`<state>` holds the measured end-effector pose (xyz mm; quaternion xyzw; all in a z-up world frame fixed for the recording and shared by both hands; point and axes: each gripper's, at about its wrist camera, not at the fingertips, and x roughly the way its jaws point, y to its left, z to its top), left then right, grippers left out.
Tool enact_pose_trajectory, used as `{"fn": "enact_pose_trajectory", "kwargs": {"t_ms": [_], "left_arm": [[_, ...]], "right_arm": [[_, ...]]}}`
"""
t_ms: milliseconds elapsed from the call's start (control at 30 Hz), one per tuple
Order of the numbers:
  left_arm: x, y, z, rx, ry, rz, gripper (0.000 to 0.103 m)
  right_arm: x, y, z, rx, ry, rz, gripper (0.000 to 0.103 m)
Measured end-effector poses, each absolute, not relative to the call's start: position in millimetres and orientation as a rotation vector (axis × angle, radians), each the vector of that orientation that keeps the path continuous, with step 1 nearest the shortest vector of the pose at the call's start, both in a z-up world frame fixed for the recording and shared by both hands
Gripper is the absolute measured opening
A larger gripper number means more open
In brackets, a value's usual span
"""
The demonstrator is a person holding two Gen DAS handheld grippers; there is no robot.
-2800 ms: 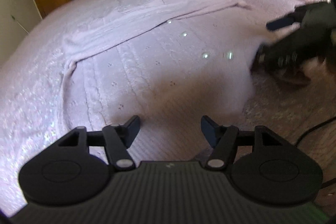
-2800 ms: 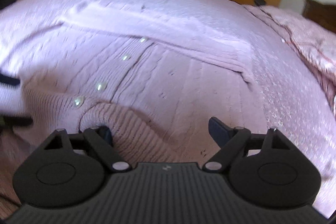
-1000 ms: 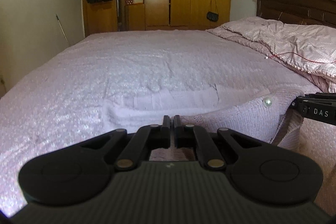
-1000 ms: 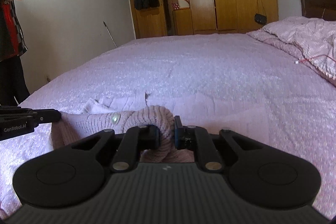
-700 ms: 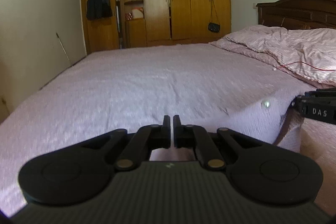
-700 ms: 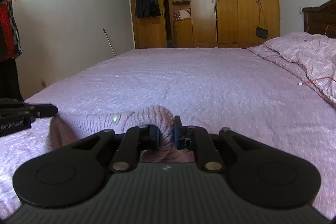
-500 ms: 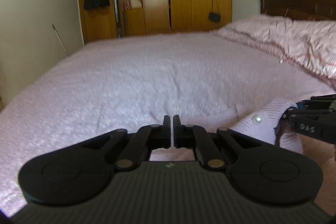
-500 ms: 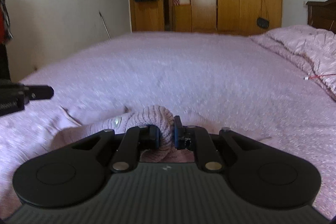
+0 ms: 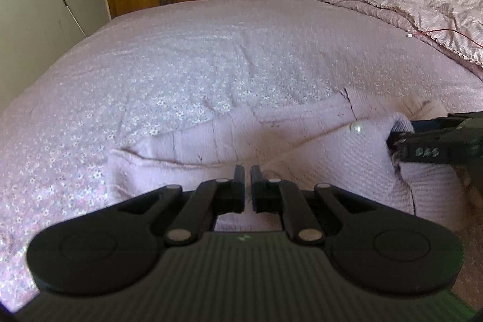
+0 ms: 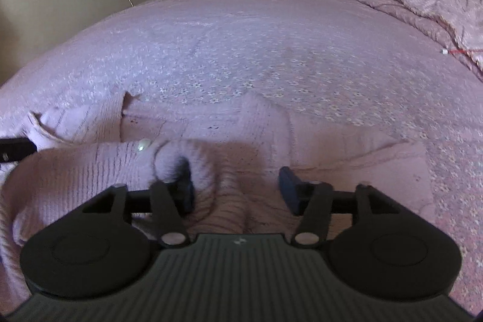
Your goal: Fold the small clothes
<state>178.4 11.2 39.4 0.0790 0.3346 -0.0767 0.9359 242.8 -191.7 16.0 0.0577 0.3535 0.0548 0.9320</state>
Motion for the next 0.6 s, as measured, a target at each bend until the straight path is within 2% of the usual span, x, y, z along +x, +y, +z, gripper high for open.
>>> {"fn": "enact_pose_trajectory", "kwargs": {"t_ms": [167, 200, 233, 300, 600], "left_arm": [[163, 15, 44, 0.134, 0.706, -0.161, 0.011], [159, 16, 45, 0.133, 0.704, -0.155, 0.026], [154, 16, 46, 0.136, 0.696, -0.143, 0.045], [143, 16, 49, 0.155, 0.662, -0.112, 0.064], [102, 17, 54, 0.206, 0.654, -0.096, 0.066]], "right_arm": [[213, -210, 36, 0.190, 0.703, 0.127, 0.068], [205, -211, 42, 0.192, 0.692, 0.128, 0.068], [197, -212, 46, 0.192, 0.683, 0.127, 0.069], [180, -211, 53, 0.182, 0.667, 0.135, 0.069], [113, -195, 68, 0.081, 0.628, 0.170, 0.069]]}}
